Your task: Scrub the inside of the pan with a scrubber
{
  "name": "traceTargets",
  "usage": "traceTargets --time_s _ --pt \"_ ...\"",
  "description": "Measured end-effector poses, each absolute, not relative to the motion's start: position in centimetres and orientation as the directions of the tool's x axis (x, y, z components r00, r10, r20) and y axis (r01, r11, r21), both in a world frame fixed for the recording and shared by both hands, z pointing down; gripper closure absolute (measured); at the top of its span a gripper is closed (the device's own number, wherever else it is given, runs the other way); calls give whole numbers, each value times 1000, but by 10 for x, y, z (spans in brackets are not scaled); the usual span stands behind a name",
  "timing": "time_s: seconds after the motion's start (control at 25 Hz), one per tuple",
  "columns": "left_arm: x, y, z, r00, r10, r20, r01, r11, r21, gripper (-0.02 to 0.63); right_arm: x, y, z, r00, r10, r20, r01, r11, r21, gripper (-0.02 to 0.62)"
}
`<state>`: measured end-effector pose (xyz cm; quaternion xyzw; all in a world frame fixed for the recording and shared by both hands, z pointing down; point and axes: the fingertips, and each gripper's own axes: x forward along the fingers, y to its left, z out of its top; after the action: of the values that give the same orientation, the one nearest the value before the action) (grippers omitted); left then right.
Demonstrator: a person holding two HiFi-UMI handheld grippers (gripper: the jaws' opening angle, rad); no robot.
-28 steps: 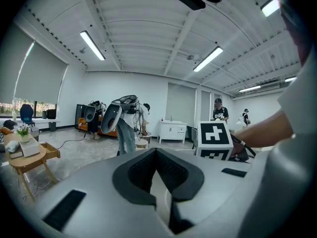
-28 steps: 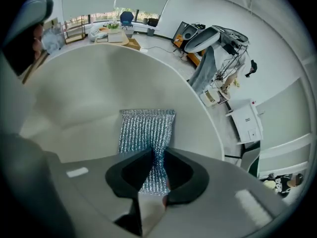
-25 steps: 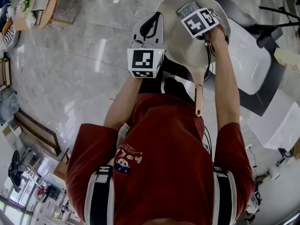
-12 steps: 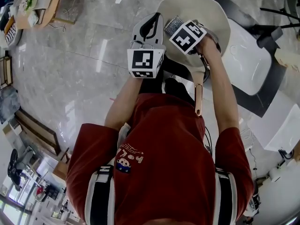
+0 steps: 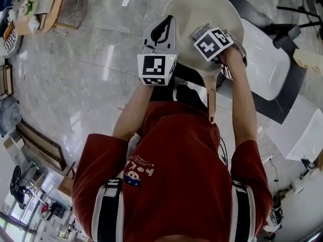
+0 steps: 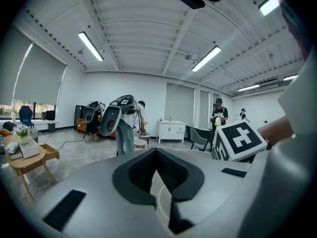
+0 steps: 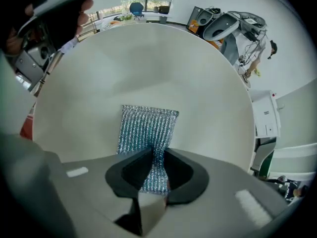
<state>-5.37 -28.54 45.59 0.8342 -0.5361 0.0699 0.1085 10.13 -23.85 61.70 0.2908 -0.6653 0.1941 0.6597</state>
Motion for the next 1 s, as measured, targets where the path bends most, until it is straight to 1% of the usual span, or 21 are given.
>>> traceTargets --time_s 0.12,0.32,0.44,0.56,0.72,0.92,1.0 --pt "-53 -285 456 417 -878 233 -909 -404 105 601 116 -253 619 88 -159 983 -669 722 176 505" --pt "-55 -285 456 418 -879 228 -909 -404 106 601 126 -284 621 159 -202 966 -675 692 256 505" --pt "-56 -284 455 418 -880 227 -908 -405 105 601 127 -306 621 171 -246 954 -687 664 295 505" --pt "-58 -283 454 417 -880 226 -909 -404 105 601 118 -325 622 173 -307 936 -659 670 342 505" --pt "-60 -282 450 417 -882 221 -909 -404 104 601 94 -337 620 137 -380 915 -595 707 383 506" --pt "-60 -282 443 417 -884 211 -909 -406 93 601 54 -326 616 14 -406 914 -587 737 336 508" --pt "-60 -281 441 417 -885 208 -909 -407 90 601 47 -320 616 -13 -413 910 -588 740 327 508"
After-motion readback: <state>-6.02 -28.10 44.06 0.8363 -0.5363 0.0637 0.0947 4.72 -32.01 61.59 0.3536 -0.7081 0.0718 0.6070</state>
